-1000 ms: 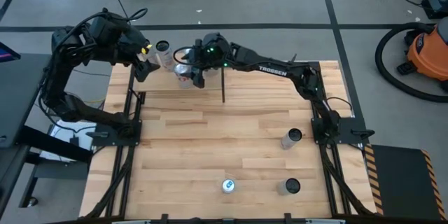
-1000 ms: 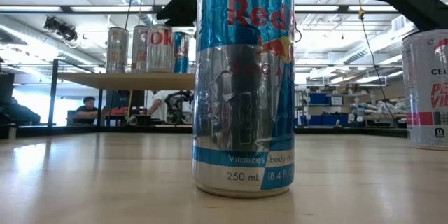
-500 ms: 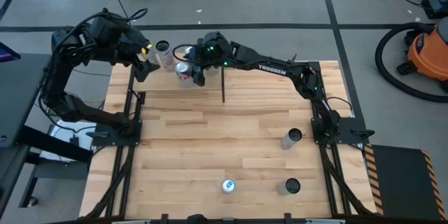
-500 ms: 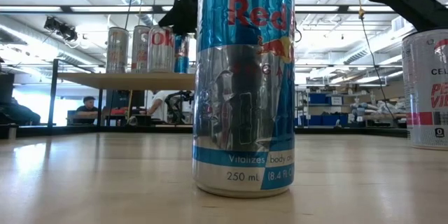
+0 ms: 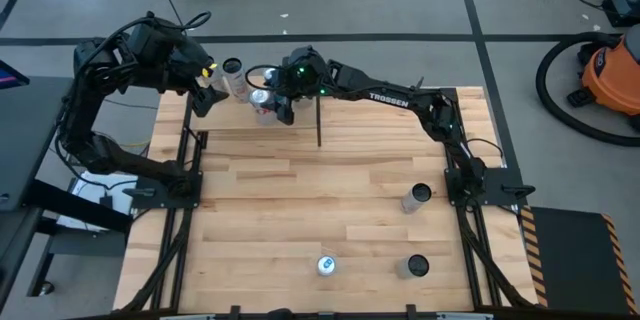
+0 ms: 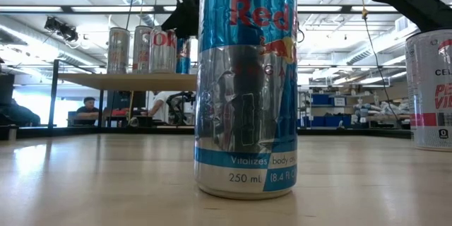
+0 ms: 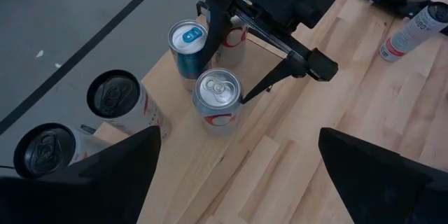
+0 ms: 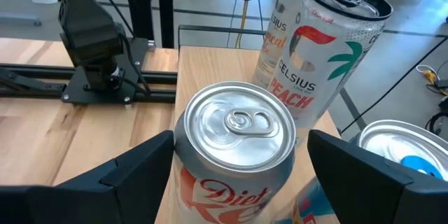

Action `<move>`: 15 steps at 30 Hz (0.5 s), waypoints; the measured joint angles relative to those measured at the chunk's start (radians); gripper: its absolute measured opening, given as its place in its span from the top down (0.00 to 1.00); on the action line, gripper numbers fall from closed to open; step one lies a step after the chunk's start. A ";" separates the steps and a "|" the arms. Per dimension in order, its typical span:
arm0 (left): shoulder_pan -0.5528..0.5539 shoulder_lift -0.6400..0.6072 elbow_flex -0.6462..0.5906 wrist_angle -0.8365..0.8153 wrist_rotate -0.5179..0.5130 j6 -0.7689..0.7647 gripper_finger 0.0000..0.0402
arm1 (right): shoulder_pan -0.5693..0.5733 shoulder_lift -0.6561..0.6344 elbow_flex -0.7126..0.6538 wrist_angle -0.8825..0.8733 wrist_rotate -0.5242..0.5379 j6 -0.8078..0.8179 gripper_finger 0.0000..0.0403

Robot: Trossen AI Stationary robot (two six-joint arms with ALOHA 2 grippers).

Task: Place canned beverage on shelf
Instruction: Put the red-silver soda can on the shelf aligned with the other red-silver soda can

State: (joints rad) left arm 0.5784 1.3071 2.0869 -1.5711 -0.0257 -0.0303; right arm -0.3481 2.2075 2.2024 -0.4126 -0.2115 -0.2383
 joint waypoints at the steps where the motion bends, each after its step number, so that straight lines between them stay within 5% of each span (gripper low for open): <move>1: 0.000 0.000 0.000 0.000 0.000 0.000 0.03 | 0.000 0.000 0.000 0.000 0.000 0.000 0.16; 15: 0.000 0.000 0.000 0.000 0.000 0.000 0.03 | 0.005 0.000 0.000 -0.006 0.000 0.061 0.27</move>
State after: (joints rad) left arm 0.5782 1.3071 2.0869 -1.5711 -0.0255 -0.0303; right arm -0.3428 2.2074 2.2024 -0.4183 -0.2111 -0.1770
